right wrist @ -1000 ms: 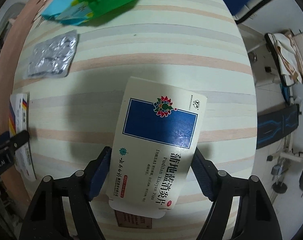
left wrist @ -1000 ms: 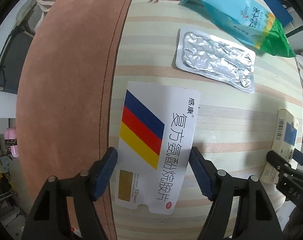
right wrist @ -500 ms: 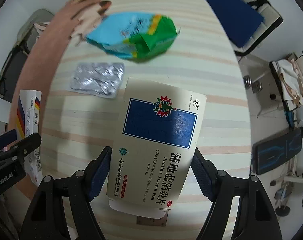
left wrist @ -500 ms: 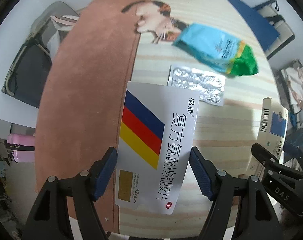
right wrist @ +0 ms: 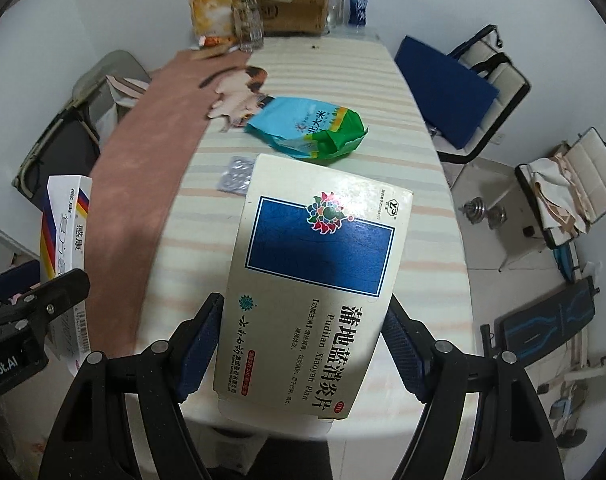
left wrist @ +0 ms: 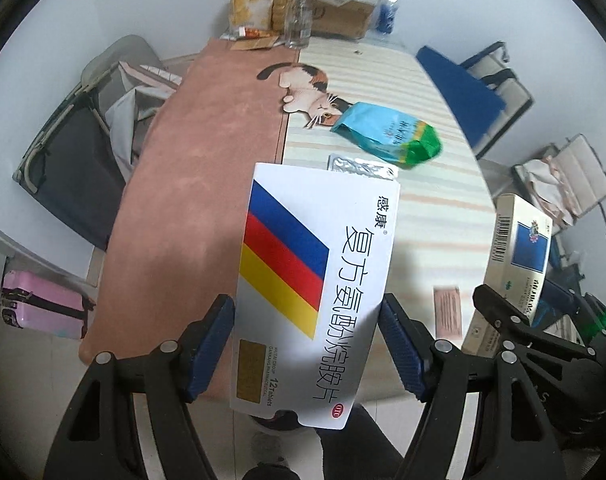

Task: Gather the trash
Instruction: 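Carry both medicine boxes to the bin and open both tools over it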

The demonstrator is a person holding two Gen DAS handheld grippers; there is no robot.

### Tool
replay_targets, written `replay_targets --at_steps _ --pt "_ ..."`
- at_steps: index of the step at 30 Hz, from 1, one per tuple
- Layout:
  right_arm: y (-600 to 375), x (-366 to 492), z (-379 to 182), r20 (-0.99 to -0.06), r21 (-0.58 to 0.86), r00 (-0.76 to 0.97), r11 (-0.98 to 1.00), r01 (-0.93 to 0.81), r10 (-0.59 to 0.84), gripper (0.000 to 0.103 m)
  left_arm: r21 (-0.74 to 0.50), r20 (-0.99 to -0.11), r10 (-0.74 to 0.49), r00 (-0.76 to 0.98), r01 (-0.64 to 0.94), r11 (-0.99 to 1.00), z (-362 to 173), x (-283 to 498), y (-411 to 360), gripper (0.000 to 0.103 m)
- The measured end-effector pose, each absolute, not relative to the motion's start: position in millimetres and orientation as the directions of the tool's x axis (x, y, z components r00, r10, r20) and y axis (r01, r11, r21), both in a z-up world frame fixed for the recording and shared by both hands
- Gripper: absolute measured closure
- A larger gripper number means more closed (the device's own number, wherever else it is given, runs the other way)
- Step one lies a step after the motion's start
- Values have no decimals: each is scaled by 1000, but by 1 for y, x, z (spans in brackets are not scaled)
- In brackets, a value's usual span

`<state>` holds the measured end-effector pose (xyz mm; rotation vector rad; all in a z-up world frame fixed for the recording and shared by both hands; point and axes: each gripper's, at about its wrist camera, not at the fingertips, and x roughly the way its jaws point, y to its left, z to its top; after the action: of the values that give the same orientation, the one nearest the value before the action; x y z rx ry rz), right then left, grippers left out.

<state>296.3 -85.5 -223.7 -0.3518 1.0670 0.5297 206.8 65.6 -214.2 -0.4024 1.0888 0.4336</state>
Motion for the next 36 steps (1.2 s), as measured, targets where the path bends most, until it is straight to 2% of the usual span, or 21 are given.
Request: replay_targets --at_steps 8,12,16,20,24,28,30,31,33,36 --pt "-120 175 -216 -885 -20 412 868 -496 215 25 -141 -906 76 415 -468 872 -218 111 51 32" --pt "-139 125 -232 -907 0 372 885 -465 196 25 -195 -922 -4 388 -456 869 -239 77 43 32" --pt "-161 95 -275 -945 66 263 903 -425 194 25 -268 -938 -115 325 -475 838 -285 59 41 32" --pt "-179 81 -343 -971 137 131 914 -381 200 25 -332 -941 -238 240 -528 782 -365 54 46 32" --pt "-192 79 -437 -979 188 18 924 -332 205 25 -337 -941 -287 179 -565 753 -454 57 50 32" --pt "-196 84 -541 -975 222 -63 926 -304 212 25 -371 -921 -364 140 -601 708 -564 65 57 31" --pt "-195 87 -593 -971 237 -94 927 -290 219 25 -353 -924 -364 114 -618 702 -608 67 61 30" --pt "-192 88 -616 -969 245 -110 924 -292 222 25 -343 -928 -358 106 -622 704 -627 68 62 27" --pt "-187 90 -657 -966 253 -127 921 -298 225 25 -323 -932 -353 83 -633 703 -661 69 64 5" --pt "-175 91 -713 -954 288 -174 906 -310 243 23 -293 -941 -334 60 -642 709 -694 69 67 3"
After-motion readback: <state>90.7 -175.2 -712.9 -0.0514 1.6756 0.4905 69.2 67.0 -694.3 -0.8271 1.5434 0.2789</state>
